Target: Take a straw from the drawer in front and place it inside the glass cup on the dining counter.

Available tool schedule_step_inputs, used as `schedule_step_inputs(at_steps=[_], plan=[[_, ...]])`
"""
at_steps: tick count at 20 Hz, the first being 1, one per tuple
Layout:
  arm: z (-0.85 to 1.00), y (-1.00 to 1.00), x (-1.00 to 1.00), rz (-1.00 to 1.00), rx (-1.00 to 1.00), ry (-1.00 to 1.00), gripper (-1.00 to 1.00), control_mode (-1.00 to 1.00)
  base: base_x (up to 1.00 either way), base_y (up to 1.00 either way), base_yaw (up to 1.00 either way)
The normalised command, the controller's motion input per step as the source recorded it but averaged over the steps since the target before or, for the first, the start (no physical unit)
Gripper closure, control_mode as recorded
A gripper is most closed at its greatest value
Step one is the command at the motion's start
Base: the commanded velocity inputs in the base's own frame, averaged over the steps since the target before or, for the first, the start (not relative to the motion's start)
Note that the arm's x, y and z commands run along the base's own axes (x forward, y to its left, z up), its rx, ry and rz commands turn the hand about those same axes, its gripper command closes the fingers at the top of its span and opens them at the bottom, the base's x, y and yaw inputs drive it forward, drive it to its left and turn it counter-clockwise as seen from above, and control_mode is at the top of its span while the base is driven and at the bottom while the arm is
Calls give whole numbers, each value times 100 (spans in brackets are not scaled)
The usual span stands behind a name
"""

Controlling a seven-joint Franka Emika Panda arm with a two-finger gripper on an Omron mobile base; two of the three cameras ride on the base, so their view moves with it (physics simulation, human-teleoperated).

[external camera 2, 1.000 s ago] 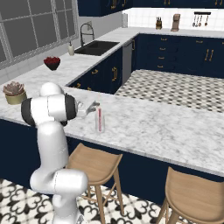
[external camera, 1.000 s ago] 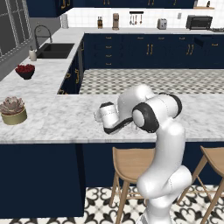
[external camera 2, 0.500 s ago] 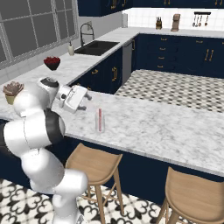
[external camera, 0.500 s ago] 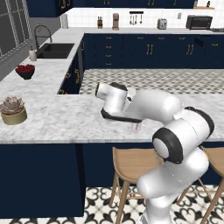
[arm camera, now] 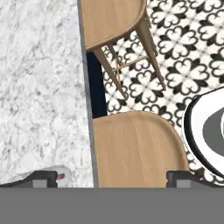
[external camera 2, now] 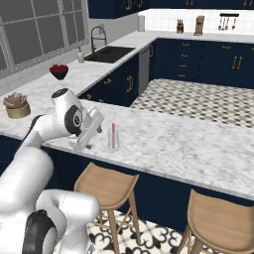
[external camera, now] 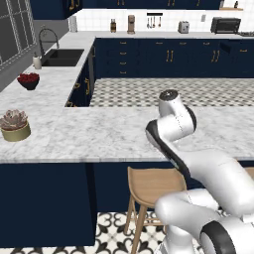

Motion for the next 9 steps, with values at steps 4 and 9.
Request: schedule_step_inputs(at_steps=[4, 9], plan=[[-37, -28, -100, 8, 84, -45, -100, -100, 0, 0, 0], [-51, -27, -100, 10, 75, -51, -100, -100, 0, 0, 0]])
